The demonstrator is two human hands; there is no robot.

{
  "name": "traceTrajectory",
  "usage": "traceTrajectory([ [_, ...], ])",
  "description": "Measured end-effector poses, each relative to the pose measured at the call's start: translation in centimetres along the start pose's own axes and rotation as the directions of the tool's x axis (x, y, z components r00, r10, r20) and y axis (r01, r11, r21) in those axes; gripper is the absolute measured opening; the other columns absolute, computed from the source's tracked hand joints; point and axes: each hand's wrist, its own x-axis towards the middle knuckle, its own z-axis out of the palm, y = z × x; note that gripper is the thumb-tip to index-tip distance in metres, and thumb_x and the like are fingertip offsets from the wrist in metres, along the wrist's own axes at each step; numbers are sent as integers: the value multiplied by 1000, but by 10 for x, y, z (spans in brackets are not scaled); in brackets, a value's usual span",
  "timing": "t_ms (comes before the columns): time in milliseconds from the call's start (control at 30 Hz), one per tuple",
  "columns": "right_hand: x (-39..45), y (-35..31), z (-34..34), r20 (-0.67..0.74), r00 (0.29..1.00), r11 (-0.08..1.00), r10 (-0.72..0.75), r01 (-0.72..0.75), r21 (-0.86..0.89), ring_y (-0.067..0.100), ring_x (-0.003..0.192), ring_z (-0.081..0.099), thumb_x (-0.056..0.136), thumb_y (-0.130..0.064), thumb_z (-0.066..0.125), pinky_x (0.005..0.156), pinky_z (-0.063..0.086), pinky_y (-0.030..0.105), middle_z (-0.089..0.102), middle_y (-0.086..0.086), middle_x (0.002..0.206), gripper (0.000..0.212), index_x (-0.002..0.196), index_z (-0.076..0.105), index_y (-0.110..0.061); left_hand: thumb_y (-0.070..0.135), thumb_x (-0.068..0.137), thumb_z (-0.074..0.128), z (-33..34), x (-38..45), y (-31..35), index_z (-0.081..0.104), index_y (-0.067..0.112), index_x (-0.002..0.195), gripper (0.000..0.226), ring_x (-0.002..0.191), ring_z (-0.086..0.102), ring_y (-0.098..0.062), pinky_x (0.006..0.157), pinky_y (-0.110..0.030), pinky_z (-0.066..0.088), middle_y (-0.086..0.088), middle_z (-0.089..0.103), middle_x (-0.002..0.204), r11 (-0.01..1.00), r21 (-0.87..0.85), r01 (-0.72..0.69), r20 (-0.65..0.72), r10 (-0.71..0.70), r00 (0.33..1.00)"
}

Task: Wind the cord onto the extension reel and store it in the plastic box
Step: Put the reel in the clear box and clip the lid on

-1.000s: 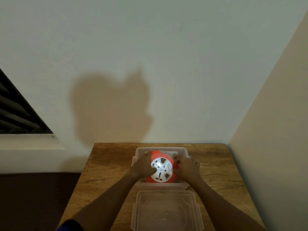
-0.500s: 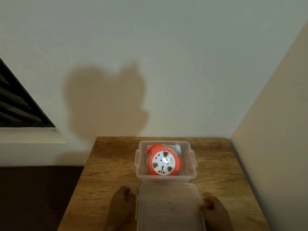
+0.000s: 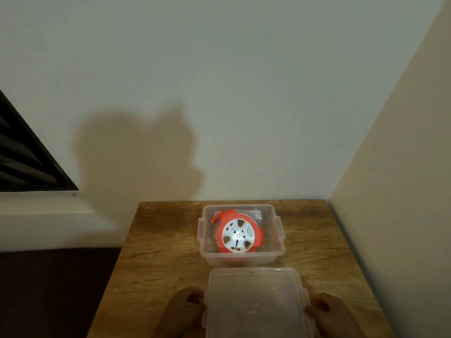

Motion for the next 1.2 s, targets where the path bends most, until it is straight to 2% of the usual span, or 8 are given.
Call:
traceTrajectory([
  [200,-12,-22,-33,-40,997,985,-65,71,155,16,63,71,81,-15,75,52,57,30,74,-1,71,13,89,77,-25,0,91,71,-45,-32,29,76,21,108,27,92,77,-17,68,-23,63,-1,80,104,963,-219,-155,98,179,979],
  [300,-10,-52,-38,-58,986,932,-159,169,321,18,82,73,85,-23,73,66,61,38,76,-4,89,14,96,77,-31,-1,91,70,-69,-42,56,78,26,104,31,89,79,-15,71,-29,64,4,83,98,902,-312,-298,-39,301,953],
  [467,1,-114,-43,-215,927,763,-307,375,527,12,90,71,87,-35,68,72,59,31,74,-10,102,18,104,73,-39,-7,92,66,-93,-26,101,77,20,113,36,91,78,-19,79,-35,63,-3,82,101,734,-437,-520,-266,447,854],
  [633,25,-160,-40,-171,950,588,-260,296,753,19,88,72,96,-31,58,76,57,34,76,3,91,20,99,74,-19,2,101,61,-101,8,131,76,12,107,19,103,73,-19,74,-22,63,-6,77,109,535,-715,-450,-324,316,892],
  [733,42,-169,-30,-169,951,640,-258,299,708,29,94,71,91,-18,65,82,59,45,74,12,100,16,104,70,-9,2,101,59,-100,24,133,73,6,104,15,98,73,-24,66,-23,63,-11,76,103,458,-830,-319,-246,214,945],
  [900,76,-164,-7,-237,947,848,-219,305,433,24,95,64,86,-7,67,73,58,35,65,7,111,29,114,60,-14,-3,94,69,-83,42,116,71,2,114,21,104,71,-35,91,-51,62,-16,73,111,674,-660,-330,-297,169,940],
  [1033,96,-142,12,-221,921,916,-320,361,175,16,95,65,91,-14,63,62,54,20,67,2,117,35,126,59,-18,-8,86,76,-65,52,102,72,11,102,25,95,70,-29,74,-38,63,-10,73,100,792,-509,-336,-347,169,923],
  [1200,99,-120,26,-226,914,935,-338,353,28,16,101,60,92,-19,61,69,52,21,62,3,128,43,135,53,-18,-10,84,74,-53,64,88,75,8,97,23,92,72,-28,69,-31,60,-10,75,95,860,-346,-375,-387,233,892],
])
